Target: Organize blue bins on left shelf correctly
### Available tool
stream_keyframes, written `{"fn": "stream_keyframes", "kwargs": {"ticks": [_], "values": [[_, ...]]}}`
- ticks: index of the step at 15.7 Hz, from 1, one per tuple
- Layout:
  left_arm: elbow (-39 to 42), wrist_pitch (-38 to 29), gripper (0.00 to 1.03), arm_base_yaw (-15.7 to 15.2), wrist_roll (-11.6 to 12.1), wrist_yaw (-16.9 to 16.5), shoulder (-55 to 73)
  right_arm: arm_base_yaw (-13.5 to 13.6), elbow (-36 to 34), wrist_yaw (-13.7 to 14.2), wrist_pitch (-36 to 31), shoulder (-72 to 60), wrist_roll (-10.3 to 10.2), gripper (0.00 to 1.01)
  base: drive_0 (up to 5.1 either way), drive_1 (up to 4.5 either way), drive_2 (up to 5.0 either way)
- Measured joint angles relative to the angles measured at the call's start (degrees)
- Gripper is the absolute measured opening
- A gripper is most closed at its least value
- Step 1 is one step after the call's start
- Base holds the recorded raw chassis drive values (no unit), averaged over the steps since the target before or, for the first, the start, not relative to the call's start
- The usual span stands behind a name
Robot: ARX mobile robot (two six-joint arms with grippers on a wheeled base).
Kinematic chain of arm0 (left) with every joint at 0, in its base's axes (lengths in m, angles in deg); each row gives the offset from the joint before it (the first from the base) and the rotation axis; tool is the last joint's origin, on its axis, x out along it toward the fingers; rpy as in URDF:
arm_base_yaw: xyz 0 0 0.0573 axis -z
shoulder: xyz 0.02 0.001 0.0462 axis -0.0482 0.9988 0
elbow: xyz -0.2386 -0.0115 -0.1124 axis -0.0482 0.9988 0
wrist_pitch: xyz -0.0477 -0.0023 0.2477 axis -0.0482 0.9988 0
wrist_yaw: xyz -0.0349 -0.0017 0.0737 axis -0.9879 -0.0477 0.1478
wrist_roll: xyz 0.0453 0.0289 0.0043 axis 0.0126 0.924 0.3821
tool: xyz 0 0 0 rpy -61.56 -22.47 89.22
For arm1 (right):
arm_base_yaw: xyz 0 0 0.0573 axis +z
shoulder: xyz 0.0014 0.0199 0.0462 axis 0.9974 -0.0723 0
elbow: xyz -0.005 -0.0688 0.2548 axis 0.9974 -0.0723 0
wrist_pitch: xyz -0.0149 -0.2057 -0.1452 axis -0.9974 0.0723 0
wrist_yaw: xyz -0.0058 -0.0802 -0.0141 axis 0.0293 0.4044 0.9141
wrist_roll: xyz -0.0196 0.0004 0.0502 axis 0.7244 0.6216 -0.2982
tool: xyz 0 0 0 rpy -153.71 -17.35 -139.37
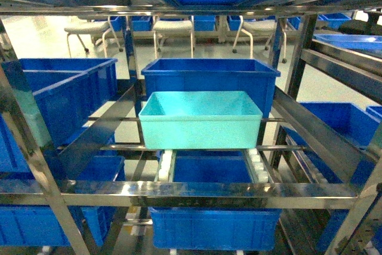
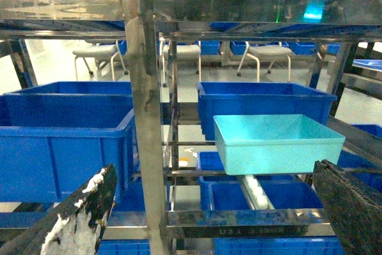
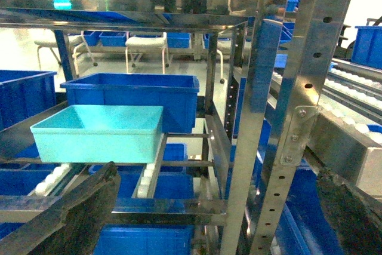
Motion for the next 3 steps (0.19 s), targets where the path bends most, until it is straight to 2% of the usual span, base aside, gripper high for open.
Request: {"fn": "stream_keyframes", "kwargs": {"ticks": [3], "values": [[0.00,0.00,0.98,0.00,0.00,0.00,0.00,-0.02,0.00,0.00,0.00,0.00,0.00,0.98,0.0,0.00,0.0]]}}
